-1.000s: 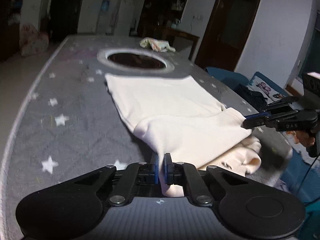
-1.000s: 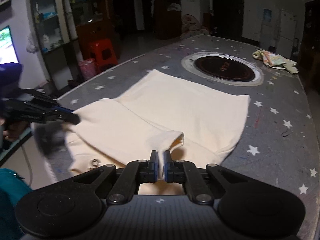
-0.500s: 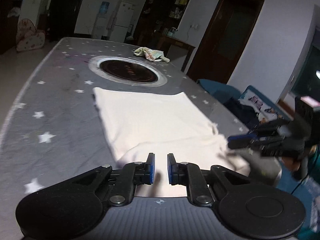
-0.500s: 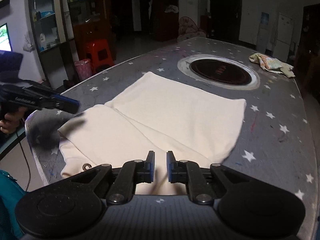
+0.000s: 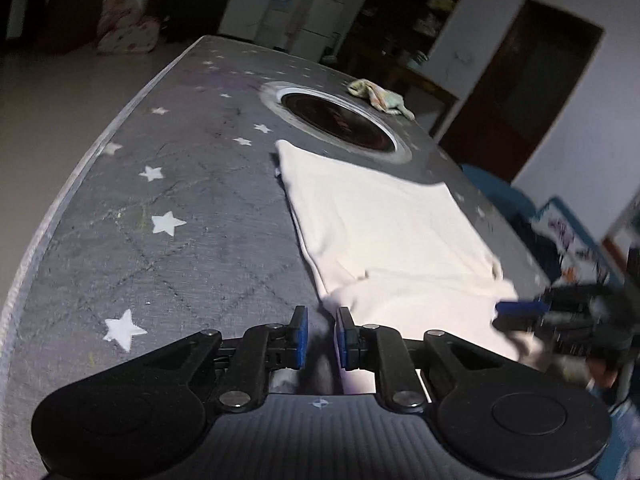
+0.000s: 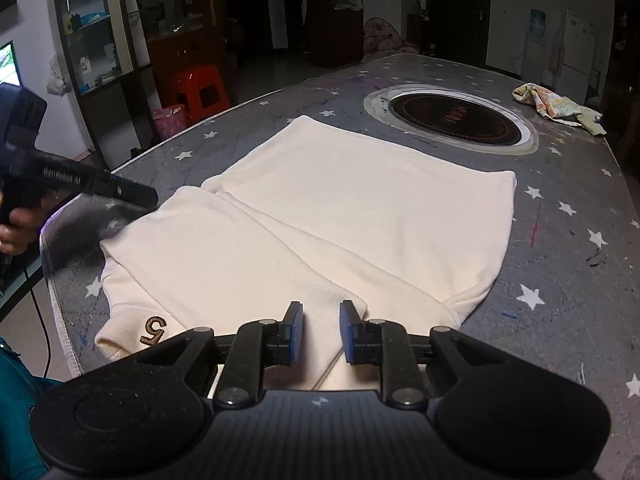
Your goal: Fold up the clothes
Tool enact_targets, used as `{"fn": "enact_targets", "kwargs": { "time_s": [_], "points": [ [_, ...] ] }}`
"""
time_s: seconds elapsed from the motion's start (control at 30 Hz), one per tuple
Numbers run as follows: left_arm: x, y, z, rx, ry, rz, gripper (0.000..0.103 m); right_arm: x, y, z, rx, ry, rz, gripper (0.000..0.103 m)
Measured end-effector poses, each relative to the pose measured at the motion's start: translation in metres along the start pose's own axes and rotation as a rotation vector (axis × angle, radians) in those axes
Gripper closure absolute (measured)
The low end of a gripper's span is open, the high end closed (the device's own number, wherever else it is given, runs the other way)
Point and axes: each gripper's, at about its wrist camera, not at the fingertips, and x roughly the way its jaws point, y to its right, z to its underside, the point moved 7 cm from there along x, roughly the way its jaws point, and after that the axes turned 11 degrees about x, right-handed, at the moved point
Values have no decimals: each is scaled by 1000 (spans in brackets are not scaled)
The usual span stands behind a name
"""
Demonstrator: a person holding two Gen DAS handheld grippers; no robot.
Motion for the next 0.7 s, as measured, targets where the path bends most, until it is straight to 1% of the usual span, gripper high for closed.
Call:
{"fn": "enact_targets", "kwargs": {
  "time_s": [0.03, 0.07, 0.1, 0.13, 0.23, 0.27, 0.3, 0.37, 0.47, 0.5, 0.67, 0.7],
  "points": [
    [4, 1, -2, -8, -3, 7, 82, 0, -1, 0, -1, 0, -1, 79],
    [8, 2, -4, -17, -6, 15, 70, 0, -2, 1, -2, 0, -2, 79],
    [12, 4, -6, -25, -9, 22, 64, 0, -2, 1, -3, 0, -2, 78],
    [16, 5, -8, -33, -13, 29, 64, 0, -3, 1, -4, 1, 0, 78],
    [30, 7, -10, -42, -23, 48, 74, 0, -4, 1, -4, 2, 3, 77],
    [32, 8, -11, -37, -18, 49, 85, 0, -3, 1, -4, 3, 3, 77],
    [32, 8, -11, -31, -13, 43, 87, 0, -3, 1, -3, 4, 2, 77],
    [31, 10, -13, -12, 2, 28, 89, 0, -3, 1, -2, 5, 1, 77],
    [13, 14, -17, 45, 65, 3, 89, 0, -2, 2, -5, 7, -1, 75],
    [10, 15, -16, 63, 71, -11, 89, 0, -2, 2, -6, 8, -3, 74],
    [15, 12, -4, 123, 16, -101, 89, 2, -3, 2, -9, 12, -10, 72],
    [17, 11, -1, 132, 5, -117, 88, 3, -4, 2, -12, 11, -5, 70]
  ]
}}
